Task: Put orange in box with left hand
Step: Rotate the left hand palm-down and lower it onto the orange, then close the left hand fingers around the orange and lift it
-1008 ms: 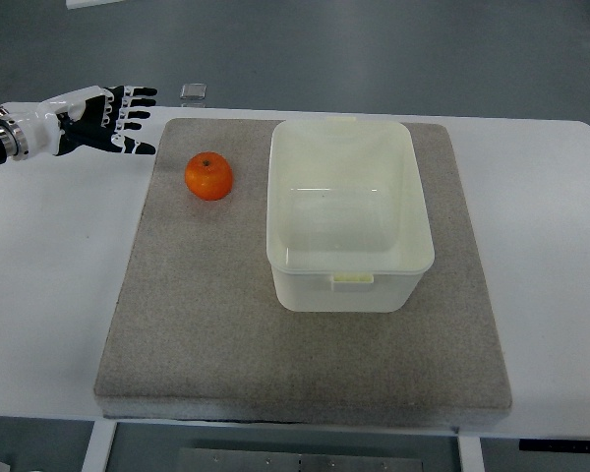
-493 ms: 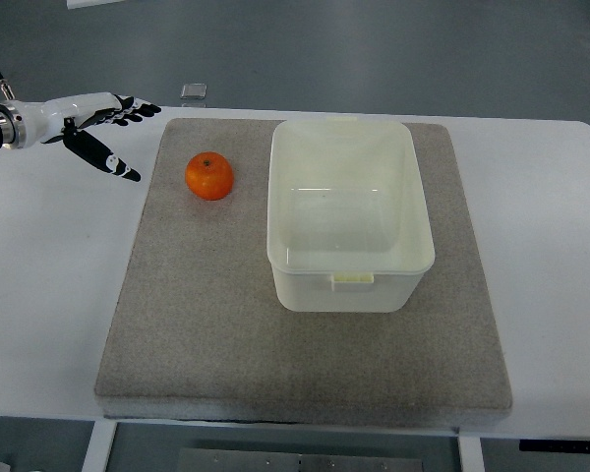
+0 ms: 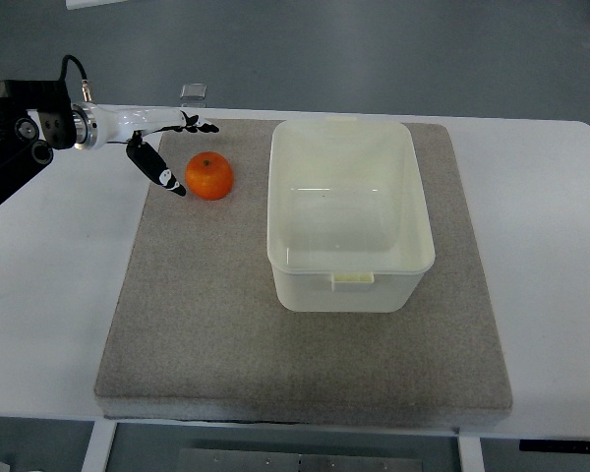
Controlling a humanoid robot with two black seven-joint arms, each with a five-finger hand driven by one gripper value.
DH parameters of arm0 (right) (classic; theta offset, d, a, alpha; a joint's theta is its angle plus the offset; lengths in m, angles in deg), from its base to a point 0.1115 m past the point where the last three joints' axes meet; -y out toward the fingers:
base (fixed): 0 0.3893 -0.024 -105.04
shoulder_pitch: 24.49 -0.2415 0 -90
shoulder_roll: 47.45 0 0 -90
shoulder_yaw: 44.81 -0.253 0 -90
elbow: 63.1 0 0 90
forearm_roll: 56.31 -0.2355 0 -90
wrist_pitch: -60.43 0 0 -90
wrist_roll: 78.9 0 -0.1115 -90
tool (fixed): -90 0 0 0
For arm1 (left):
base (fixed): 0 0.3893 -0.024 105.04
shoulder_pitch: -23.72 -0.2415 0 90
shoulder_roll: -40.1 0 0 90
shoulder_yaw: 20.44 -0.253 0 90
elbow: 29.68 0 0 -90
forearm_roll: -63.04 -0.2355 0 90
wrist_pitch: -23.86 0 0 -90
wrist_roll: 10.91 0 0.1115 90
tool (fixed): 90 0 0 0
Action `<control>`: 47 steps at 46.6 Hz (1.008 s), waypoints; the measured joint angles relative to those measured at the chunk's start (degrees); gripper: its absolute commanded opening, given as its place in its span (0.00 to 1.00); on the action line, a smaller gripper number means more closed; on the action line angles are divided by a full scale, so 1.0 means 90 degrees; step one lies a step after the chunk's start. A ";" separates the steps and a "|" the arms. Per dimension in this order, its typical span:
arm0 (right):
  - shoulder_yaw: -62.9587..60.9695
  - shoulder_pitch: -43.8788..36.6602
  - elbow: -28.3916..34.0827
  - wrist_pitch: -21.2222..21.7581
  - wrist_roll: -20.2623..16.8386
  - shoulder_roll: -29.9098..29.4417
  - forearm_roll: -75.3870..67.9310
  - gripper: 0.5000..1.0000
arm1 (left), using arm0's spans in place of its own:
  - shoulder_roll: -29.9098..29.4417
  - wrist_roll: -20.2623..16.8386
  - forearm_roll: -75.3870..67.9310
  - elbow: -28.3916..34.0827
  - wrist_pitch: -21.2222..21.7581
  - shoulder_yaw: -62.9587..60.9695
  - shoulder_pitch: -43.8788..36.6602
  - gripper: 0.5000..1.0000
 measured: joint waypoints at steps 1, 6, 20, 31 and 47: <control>0.0000 0.0000 0.0000 0.0000 0.0000 0.0000 0.0001 0.86 | 0.0054 0.0001 -0.0003 0.0039 0.0059 -0.0076 0.0046 0.98; 0.0000 0.0000 0.0000 0.0000 0.0000 0.0000 0.0000 0.86 | 0.0238 0.0001 -0.0011 0.0145 0.0300 -0.0430 0.0250 0.98; 0.0000 -0.0001 0.0000 0.0000 0.0000 0.0000 0.0000 0.86 | 0.0523 0.0000 -0.0115 0.0440 0.1063 -0.1394 0.0438 0.97; 0.0000 -0.0001 0.0000 0.0000 0.0000 0.0000 0.0000 0.86 | 0.0566 0.0000 -0.0428 0.0448 0.1125 -0.1452 0.0446 0.92; 0.0000 -0.0001 0.0000 0.0000 0.0000 0.0000 0.0000 0.86 | 0.0552 -0.0008 -0.0619 0.0448 0.1120 -0.1468 0.0418 0.53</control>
